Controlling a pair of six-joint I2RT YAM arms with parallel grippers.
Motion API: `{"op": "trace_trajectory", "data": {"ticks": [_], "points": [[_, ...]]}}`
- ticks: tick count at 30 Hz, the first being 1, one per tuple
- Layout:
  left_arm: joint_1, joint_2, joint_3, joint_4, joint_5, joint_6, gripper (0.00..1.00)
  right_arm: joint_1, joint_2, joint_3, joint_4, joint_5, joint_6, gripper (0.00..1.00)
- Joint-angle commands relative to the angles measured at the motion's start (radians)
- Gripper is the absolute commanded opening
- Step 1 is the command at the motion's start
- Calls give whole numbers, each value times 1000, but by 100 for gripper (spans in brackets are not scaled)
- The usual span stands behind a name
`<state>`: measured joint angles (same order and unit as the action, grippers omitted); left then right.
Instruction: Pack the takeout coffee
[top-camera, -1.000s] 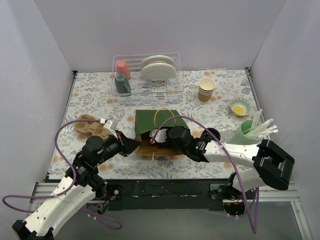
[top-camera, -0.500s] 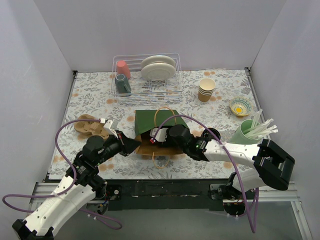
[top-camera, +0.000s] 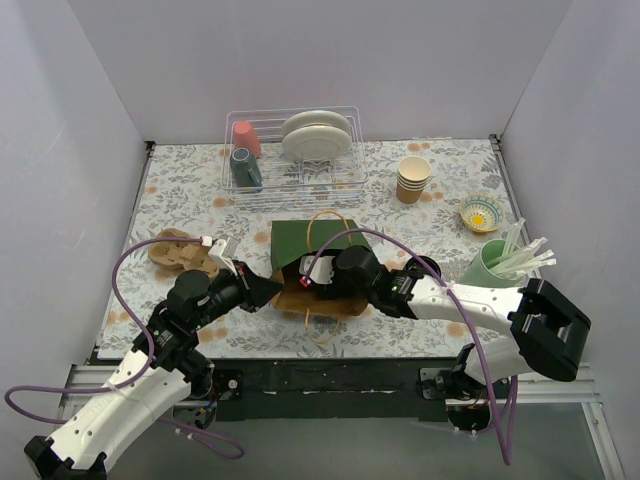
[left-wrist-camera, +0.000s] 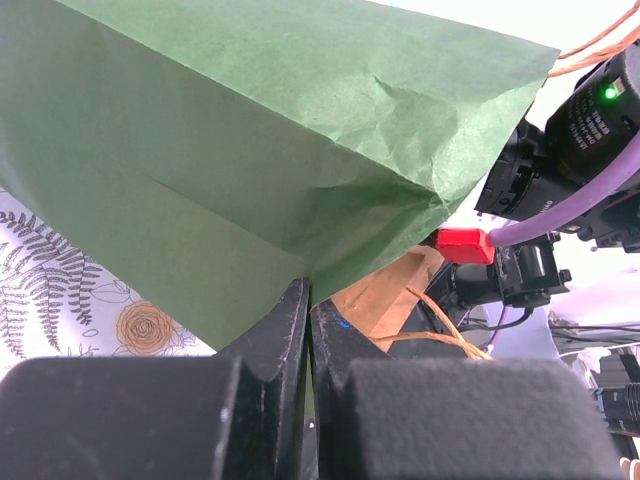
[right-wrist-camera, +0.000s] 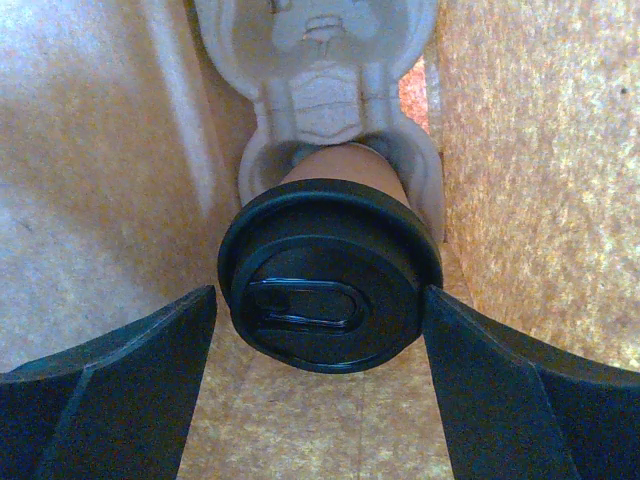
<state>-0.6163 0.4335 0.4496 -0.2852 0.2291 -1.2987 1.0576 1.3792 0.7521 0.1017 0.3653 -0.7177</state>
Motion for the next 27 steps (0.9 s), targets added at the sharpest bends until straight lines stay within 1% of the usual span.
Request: {"op": "trace_trajectory", "data": {"ticks": [1,7,10,12,19,22,27], "points": [[1,11,43,-6,-17,3,0,-5,-35,46,-46,-9,18,91],[1,34,58,-6,-16,13,0,-19,-48,75,-76,-20,35,94],[1,47,69,-6,-14,18,0,-31,-60,95,-100,-48,44,98],[1,54,74,-6,-13,22,0,-41,-62,105,-141,-57,50,99],[1,82,100,-6,-14,27,0,-50,-72,142,-203,-78,55,98],[1,93,112,-14,-16,29,0,-53,-75,159,-226,-91,57,96],[1,103,120,-14,-17,30,0,-59,-71,184,-263,-94,69,95]]}}
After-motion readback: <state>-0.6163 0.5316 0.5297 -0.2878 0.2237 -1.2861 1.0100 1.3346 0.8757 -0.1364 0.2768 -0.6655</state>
